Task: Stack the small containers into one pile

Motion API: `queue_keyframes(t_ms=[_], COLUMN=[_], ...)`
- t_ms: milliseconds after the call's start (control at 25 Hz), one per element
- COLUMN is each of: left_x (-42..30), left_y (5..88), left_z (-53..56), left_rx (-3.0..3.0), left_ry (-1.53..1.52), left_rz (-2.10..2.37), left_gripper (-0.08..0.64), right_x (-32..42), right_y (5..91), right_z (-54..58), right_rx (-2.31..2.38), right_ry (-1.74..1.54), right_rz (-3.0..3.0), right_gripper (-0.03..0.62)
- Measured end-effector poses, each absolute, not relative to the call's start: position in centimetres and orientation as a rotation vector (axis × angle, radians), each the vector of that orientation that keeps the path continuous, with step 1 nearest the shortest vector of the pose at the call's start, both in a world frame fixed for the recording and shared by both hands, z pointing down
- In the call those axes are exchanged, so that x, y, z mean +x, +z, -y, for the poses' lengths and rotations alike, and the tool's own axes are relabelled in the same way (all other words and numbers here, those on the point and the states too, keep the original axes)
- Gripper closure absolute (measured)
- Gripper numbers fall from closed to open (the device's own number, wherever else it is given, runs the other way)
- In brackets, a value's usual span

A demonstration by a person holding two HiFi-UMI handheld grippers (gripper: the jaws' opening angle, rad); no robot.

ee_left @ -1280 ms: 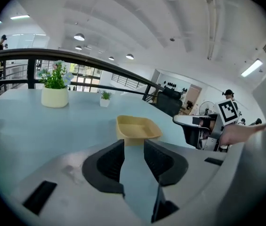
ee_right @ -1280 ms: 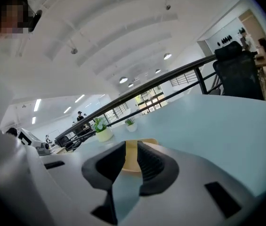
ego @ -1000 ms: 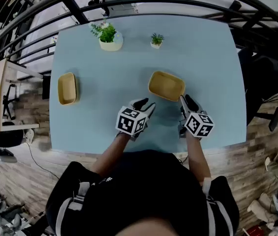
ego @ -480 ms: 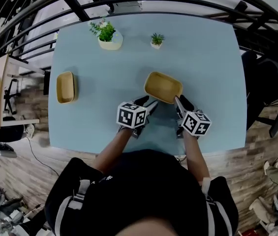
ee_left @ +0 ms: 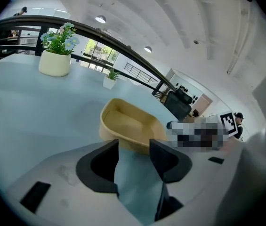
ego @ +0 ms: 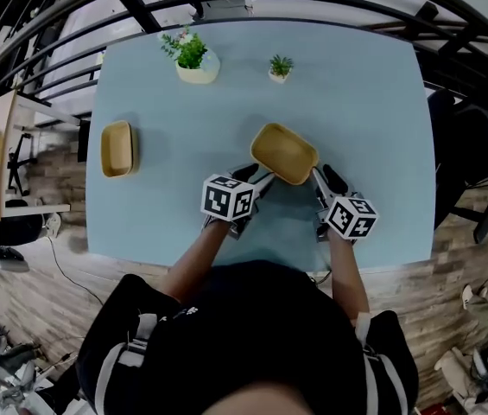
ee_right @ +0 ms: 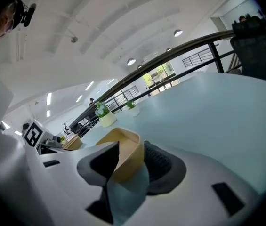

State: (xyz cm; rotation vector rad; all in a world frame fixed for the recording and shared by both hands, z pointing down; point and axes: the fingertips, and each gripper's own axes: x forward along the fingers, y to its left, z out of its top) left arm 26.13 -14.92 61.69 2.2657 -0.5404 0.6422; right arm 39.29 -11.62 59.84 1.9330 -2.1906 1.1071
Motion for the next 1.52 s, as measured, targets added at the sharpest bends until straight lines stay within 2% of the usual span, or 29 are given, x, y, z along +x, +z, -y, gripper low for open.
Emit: queue_keyframes(t_ms=[200, 760, 1160, 1520], left_x=[26.1, 26.0, 25.9, 25.1], left_y=[62.2, 62.5, 61.4, 60.9], left_z=[14.8, 14.9, 14.9, 14.6], left_rx=[2.237, 2.225, 2.149, 2.168], left_ry=[0.652, 0.664, 0.560, 0.567], left_rz=[0.547, 0.570, 0.533, 0.580], left_gripper=[0.364, 0.351, 0.351, 0.351], right_x=[40.1, 36.8, 35.6, 33.7], right_y=[59.1, 60.9, 61.5, 60.3], right_z=[15.3, 16.2, 13.4, 12.4], right_rx=[1.797, 1.347, 1.335, 1.385], right_ry=[1.054, 0.936, 1.103, 1.113], right_rz=[2.289, 2.364, 2.367, 2.402], right_gripper=[0.388, 0.394, 0.495, 0.502])
